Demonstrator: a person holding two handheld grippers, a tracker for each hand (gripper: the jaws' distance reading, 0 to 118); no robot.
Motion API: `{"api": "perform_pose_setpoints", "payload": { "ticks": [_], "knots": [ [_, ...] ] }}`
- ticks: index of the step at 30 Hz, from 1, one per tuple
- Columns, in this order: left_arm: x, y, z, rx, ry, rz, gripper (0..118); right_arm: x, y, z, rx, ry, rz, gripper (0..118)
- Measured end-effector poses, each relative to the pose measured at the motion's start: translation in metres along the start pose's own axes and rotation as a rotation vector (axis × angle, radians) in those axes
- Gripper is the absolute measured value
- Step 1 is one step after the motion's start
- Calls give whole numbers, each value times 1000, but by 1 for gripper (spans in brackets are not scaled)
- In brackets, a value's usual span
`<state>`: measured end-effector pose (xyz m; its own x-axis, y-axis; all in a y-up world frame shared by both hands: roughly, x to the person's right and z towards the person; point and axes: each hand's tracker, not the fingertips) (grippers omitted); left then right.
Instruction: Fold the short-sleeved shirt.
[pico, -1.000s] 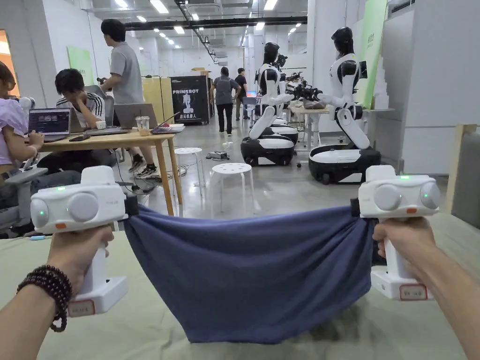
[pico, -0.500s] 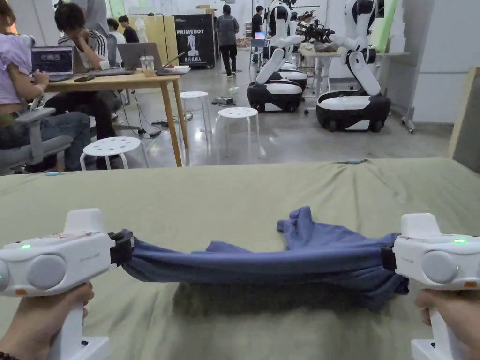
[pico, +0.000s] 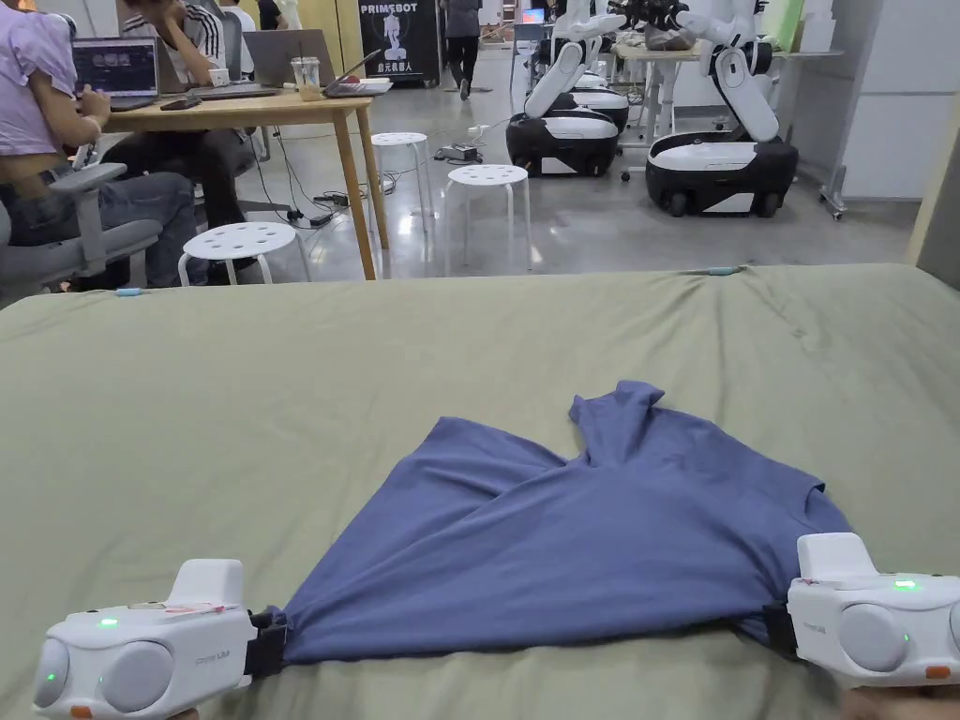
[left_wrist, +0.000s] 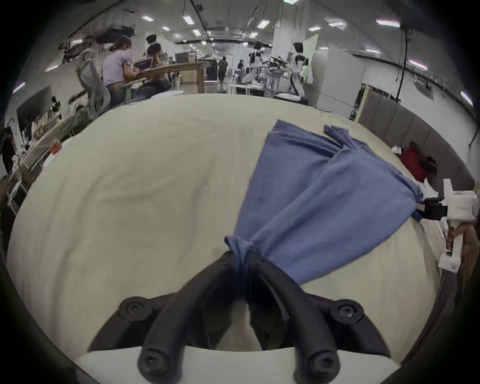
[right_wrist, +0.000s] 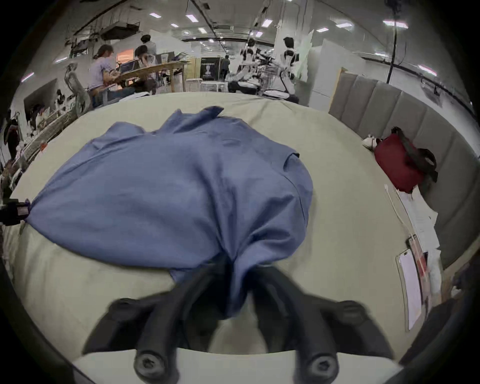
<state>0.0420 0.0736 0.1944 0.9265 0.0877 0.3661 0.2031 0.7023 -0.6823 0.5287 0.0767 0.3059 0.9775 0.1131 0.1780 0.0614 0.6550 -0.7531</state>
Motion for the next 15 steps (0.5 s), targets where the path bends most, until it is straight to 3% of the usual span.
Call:
{"api": "perform_pose_setpoints", "payload": {
  "ticks": [1,2,3,4,5,7,9,10,11,15],
  "knots": [
    [-1,3,2,31,12,-23,15,-1,1,5,11,-11,8,39],
    [-2,5,6,71,25,-53,46,-1,1,12,29,-22,21,74],
    [-2,7,10,98,34,-73,80,6,-1,21,52,-14,26,99],
    [-2,10,16,91,52,-64,115,7,-1,32,88,11,6,117],
    [5,11,31,139,41,-36,112,7,0,42,125,36,-12,116],
    [8,19,42,155,24,-14,95,11,3,57,137,92,-57,89],
    [15,23,54,164,35,-4,66,8,6,62,143,76,-64,33],
    [19,24,58,202,39,-23,36,4,6,61,158,60,-50,11],
    [24,25,59,222,55,-47,0,4,8,61,169,26,-26,4],
    [39,27,65,226,83,-50,0,-3,8,60,166,21,-20,2]
  ]
}}
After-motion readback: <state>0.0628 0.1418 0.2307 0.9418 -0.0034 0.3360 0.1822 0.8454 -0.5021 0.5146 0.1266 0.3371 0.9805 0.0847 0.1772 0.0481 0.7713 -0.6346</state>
